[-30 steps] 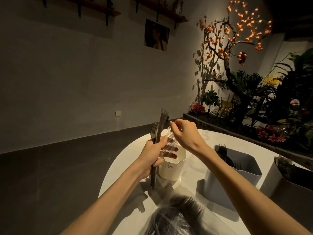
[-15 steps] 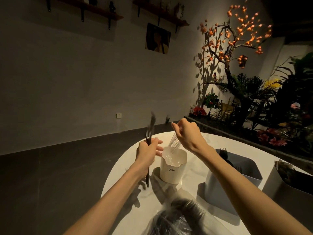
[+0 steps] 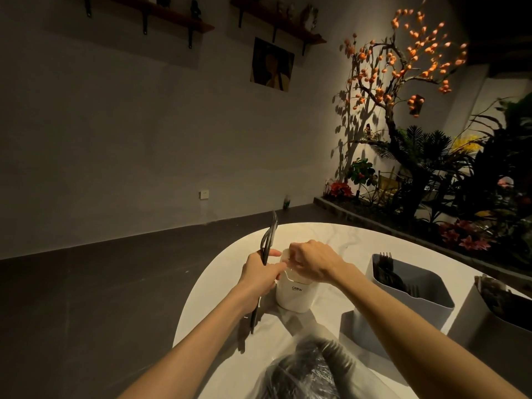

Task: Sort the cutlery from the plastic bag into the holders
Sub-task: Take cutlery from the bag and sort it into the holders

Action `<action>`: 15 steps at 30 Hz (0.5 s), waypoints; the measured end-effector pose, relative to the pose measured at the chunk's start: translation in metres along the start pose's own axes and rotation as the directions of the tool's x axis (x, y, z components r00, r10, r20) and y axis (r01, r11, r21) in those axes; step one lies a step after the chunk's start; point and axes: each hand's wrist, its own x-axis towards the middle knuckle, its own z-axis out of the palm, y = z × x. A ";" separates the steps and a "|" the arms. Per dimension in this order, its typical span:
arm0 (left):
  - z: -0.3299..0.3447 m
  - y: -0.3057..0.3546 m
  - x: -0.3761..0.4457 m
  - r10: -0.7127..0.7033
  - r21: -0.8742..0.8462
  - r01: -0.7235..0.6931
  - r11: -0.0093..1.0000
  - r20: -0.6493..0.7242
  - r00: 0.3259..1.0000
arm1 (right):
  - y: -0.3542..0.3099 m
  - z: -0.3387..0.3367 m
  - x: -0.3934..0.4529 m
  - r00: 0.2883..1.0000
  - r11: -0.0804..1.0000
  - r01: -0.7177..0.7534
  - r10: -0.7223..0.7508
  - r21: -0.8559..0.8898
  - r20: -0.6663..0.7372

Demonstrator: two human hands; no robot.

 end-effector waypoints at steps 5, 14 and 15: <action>-0.004 -0.007 0.004 -0.009 -0.068 0.011 0.998 0.020 1.000 | 0.003 -0.028 0.003 0.996 0.957 -0.082 0.067 0.278 0.064; -0.003 -0.005 0.000 0.001 -0.025 -0.002 1.000 -0.026 1.000 | 0.000 -0.042 -0.009 0.972 0.969 -0.201 0.180 0.141 0.150; -0.002 -0.002 -0.004 0.017 -0.032 -0.019 0.999 -0.059 0.998 | 0.000 -0.043 -0.012 0.976 0.968 -0.191 0.170 0.165 0.132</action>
